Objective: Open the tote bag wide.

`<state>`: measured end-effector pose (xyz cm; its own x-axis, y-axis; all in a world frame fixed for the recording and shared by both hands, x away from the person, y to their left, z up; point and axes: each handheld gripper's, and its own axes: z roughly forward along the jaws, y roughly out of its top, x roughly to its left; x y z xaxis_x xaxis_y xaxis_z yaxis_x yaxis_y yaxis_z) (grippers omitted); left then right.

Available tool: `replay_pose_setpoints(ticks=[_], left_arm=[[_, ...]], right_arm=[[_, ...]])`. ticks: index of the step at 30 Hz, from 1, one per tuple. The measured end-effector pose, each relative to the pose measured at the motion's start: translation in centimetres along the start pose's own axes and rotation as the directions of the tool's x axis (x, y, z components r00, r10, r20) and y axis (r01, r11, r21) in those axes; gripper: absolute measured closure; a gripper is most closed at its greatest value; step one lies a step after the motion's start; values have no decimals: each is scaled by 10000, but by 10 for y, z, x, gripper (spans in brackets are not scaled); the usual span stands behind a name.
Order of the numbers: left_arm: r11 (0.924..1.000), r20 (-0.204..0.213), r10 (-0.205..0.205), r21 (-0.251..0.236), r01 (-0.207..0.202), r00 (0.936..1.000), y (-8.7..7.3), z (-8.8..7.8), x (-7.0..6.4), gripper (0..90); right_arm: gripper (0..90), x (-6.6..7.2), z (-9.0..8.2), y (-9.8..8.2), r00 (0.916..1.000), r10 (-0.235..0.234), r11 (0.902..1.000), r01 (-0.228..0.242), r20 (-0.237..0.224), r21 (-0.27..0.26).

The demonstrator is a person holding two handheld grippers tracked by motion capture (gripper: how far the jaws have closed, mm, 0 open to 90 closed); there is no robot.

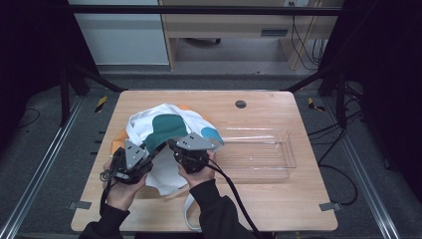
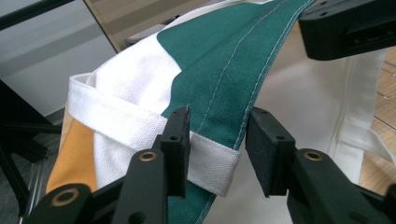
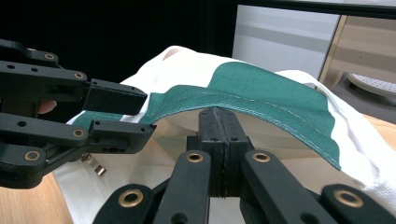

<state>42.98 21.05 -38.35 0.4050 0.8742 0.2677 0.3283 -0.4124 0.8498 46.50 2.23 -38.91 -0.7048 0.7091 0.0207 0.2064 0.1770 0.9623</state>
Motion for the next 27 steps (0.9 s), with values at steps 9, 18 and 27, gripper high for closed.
replay_pose_setpoints(ticks=[9, 18, 27], left_arm=[[9995, -253, 319, -24, -319, 9992, 7, 10, -10, 438], [9988, -267, 226, 435, -214, 9994, 3, 13, -4, 717], [9992, 17, -26, 402, 26, 10000, 7, 11, -1, 849]], right_arm=[[900, 0, 0, 1, 10000, -2, 10000, 2, -80, 12], [900, 0, -2, -2, 9999, -7, 10000, 7, -104, 29], [900, 3, -7, -13, 9997, -118, 9997, 122, -191, 224]])
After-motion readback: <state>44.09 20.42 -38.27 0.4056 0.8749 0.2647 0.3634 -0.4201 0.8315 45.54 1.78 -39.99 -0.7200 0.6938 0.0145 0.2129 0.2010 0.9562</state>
